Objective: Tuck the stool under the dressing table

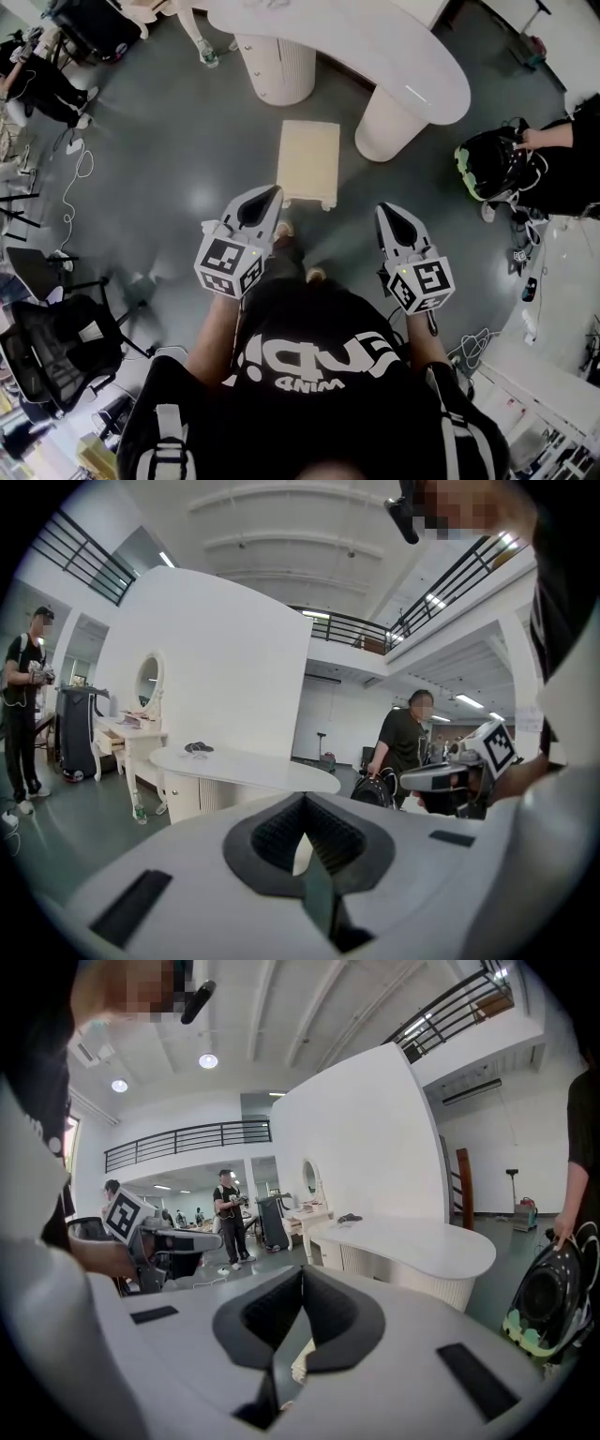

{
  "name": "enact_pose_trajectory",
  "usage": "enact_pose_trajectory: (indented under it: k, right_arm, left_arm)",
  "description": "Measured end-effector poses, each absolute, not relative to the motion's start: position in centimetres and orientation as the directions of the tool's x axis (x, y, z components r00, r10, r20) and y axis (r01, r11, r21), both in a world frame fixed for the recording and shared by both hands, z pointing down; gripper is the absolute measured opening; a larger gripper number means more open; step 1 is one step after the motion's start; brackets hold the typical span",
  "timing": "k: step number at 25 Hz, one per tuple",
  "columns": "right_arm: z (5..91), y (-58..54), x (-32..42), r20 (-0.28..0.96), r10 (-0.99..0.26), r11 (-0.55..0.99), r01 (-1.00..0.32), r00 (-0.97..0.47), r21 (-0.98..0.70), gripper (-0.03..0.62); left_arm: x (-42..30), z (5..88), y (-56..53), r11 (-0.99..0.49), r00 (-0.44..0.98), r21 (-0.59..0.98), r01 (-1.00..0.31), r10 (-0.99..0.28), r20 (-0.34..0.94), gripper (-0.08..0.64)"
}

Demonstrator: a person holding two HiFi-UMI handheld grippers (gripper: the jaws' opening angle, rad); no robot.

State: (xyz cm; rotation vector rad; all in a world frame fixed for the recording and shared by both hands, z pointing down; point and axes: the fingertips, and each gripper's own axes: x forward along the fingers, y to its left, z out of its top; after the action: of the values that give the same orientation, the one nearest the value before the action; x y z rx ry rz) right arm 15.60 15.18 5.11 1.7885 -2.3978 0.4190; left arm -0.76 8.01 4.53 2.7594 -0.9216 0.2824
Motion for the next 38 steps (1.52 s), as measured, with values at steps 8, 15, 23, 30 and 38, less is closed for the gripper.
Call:
enact_pose_trajectory:
  k: [8, 15, 23, 30, 38]
  right_arm:
    - [5.3, 6.8, 14.1, 0.261, -0.918, 0.264, -0.951, -0.3, -0.161, 0.023]
    - [5.3, -0.7, 12.4, 0.258, -0.922, 0.251, -0.954, -0.288, -0.166, 0.022]
    - [5.4, -5.5, 12.9, 0.271, -0.927, 0.22, -0.96, -0.26, -0.17, 0.023]
    - [7.2, -8.4, 14.3, 0.295, -0.915, 0.226, -0.955, -0.275, -0.19, 0.022]
    - [12.4, -12.4, 16.4, 0.36, -0.867, 0.28, -0.934, -0.345, -0.222, 0.023]
  left_arm:
    - [-1.9, 5.3, -0.2, -0.78, 0.789, 0.171, -0.602, -0.547, 0.281, 0.009]
    - [-2.4, 5.5, -6.9, -0.819, 0.826, 0.174, -0.547, -0.494, 0.273, 0.009]
    - [-1.1, 5.4, -12.7, -0.839, 0.846, 0.178, -0.515, -0.463, 0.264, 0.009]
    - [0.9, 6.9, -15.3, -0.843, 0.853, 0.199, -0.5, -0.439, 0.283, 0.009]
    - [3.2, 12.5, -19.4, -0.82, 0.836, 0.24, -0.52, -0.43, 0.342, 0.009]
